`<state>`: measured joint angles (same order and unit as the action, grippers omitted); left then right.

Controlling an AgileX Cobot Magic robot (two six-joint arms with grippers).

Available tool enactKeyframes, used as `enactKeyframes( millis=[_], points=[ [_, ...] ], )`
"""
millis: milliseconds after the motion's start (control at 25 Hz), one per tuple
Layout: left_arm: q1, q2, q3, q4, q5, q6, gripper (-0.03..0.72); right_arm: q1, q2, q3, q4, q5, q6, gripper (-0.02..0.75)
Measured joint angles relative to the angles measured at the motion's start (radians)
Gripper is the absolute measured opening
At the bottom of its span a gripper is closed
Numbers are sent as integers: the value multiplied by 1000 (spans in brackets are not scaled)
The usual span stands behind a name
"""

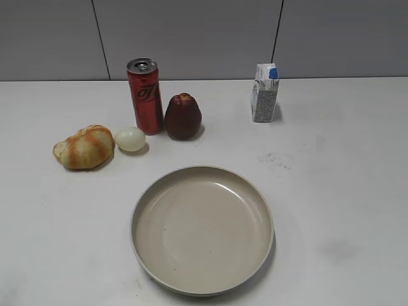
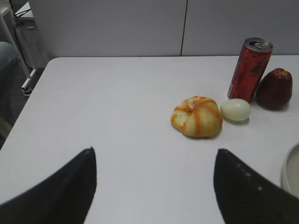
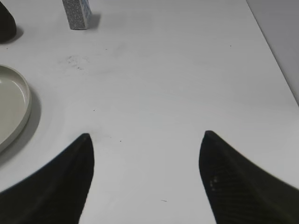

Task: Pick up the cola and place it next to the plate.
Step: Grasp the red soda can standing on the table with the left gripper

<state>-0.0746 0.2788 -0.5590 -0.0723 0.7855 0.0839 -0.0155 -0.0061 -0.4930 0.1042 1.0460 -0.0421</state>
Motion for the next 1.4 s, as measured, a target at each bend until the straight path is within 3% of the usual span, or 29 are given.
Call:
enactKeyframes(
  millis=[280, 640, 960, 1400],
  points=[
    [-49, 405, -83, -25, -197, 1, 617, 0, 0, 0, 0, 0, 0, 534],
    [-198, 915, -447, -30, -205, 30, 620, 0, 0, 0, 0, 0, 0, 534],
    [-333, 1267, -787, -41, -54, 33, 677, 0, 0, 0, 0, 0, 0, 534],
    [-347, 1669, -1229, -132, 137, 34, 674, 0, 0, 0, 0, 0, 0, 534]
  ],
)
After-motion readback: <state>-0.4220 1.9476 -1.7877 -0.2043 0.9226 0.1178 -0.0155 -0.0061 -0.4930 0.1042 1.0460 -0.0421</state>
